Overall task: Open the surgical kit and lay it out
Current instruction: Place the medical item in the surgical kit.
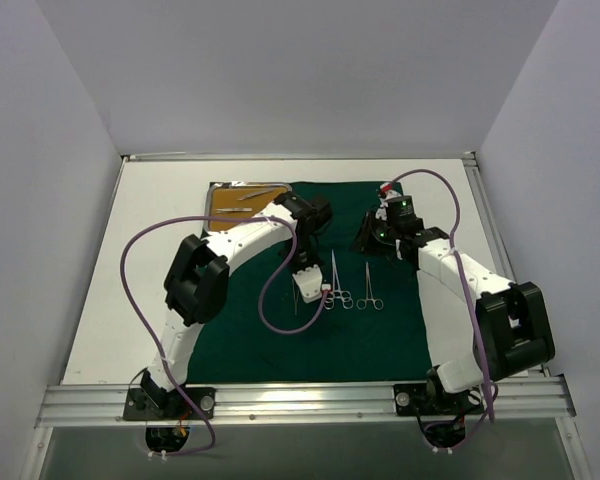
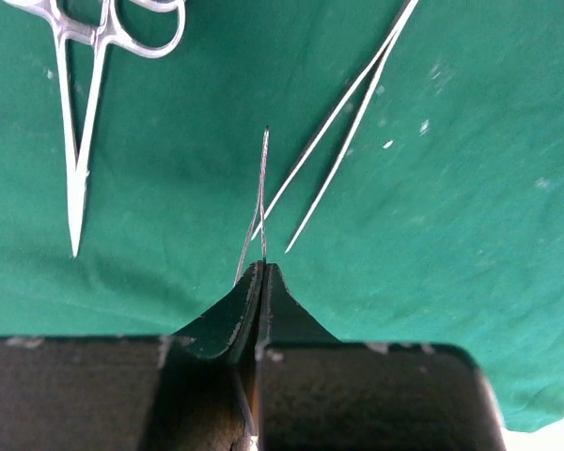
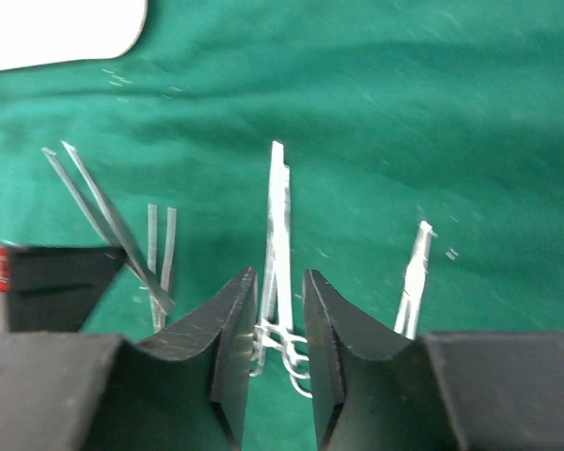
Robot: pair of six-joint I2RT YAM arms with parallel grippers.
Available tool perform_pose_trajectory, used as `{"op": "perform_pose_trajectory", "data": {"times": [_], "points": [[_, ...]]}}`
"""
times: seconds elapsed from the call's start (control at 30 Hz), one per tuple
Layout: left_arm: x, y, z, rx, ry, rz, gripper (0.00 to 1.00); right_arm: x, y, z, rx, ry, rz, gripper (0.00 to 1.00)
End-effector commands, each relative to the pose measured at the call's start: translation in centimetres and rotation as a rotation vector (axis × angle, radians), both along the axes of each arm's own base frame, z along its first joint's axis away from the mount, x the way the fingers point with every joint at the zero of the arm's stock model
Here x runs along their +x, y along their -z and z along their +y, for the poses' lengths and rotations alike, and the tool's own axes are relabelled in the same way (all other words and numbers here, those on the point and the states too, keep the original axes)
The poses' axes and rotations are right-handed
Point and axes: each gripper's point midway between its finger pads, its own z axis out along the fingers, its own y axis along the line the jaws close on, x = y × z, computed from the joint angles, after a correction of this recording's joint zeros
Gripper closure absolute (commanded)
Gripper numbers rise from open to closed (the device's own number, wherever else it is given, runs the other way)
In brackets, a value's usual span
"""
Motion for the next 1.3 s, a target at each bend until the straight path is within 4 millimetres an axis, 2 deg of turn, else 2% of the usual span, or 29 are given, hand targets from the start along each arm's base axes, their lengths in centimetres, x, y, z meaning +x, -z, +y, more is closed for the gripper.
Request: {"op": "perform_pose_trajectory", "data": {"times": [0.0,0.07,0.1,0.17,0.23,0.27,0.33,0.37,0.43,0.47,0.5,0.57,0.8,0.93,1.27], "points": [[-1.5,-4.6,-2.9,-0.193,0.723,-0.129,0.98,1.8,-2.9,2.3,0.127,-0.083,-0.079,0.74],[-1.6,-5.6,-2.3,-0.222,0.727,-0.162,0.98,1.7,-3.7,4.0,0.172,-0.205,-0.099,0.72],[-1.5,-6.2,-2.7,-0.253,0.725,-0.186,0.98,1.8,-4.4,4.5,0.193,-0.244,-0.120,0.69],[-2.0,-7.2,-2.1,-0.287,0.721,-0.210,0.98,1.0,-5.8,6.0,0.264,-0.343,-0.165,0.65],[-2.3,-8.0,-2.2,-0.321,0.722,-0.235,0.98,-0.1,-5.8,7.0,0.301,-0.409,-0.186,0.61],[-2.8,-9.1,-2.0,-0.339,0.726,-0.258,0.98,-0.8,-5.8,7.5,0.335,-0.449,-0.176,0.61],[-3.9,-9.0,-1.6,-0.350,0.732,-0.243,0.98,-1.1,-5.9,8.6,0.367,-0.485,-0.170,0.60],[-4.3,-9.8,-1.5,-0.358,0.738,-0.260,0.98,-1.3,-5.5,9.1,0.379,-0.501,-0.151,0.60],[-5.0,-9.4,-1.1,-0.354,0.741,-0.254,0.98,-1.2,-6.3,10.4,0.407,-0.527,-0.155,0.59],[-4.9,-9.9,-1.2,-0.366,0.744,-0.284,0.98,-1.4,-6.4,11.0,0.427,-0.539,-0.148,0.59],[-5.2,-9.3,-0.9,-0.362,0.744,-0.278,0.98,-1.6,-6.7,11.6,0.448,-0.542,-0.141,0.59],[-5.3,-9.8,-1.0,-0.377,0.746,-0.302,0.98,-2.2,-7.6,12.9,0.458,-0.574,-0.169,0.58],[-6.4,-9.6,-0.7,-0.392,0.752,-0.289,0.98,-2.2,-9.2,14.5,0.510,-0.559,-0.195,0.58],[-6.4,-9.8,-0.8,-0.397,0.753,-0.288,0.98,-3.1,-8.3,15.8,0.513,-0.595,-0.156,0.59],[-6.4,-9.8,-1.0,-0.409,0.751,-0.286,0.98,-3.9,-6.6,17.1,0.483,-0.664,-0.091,0.60]]}}
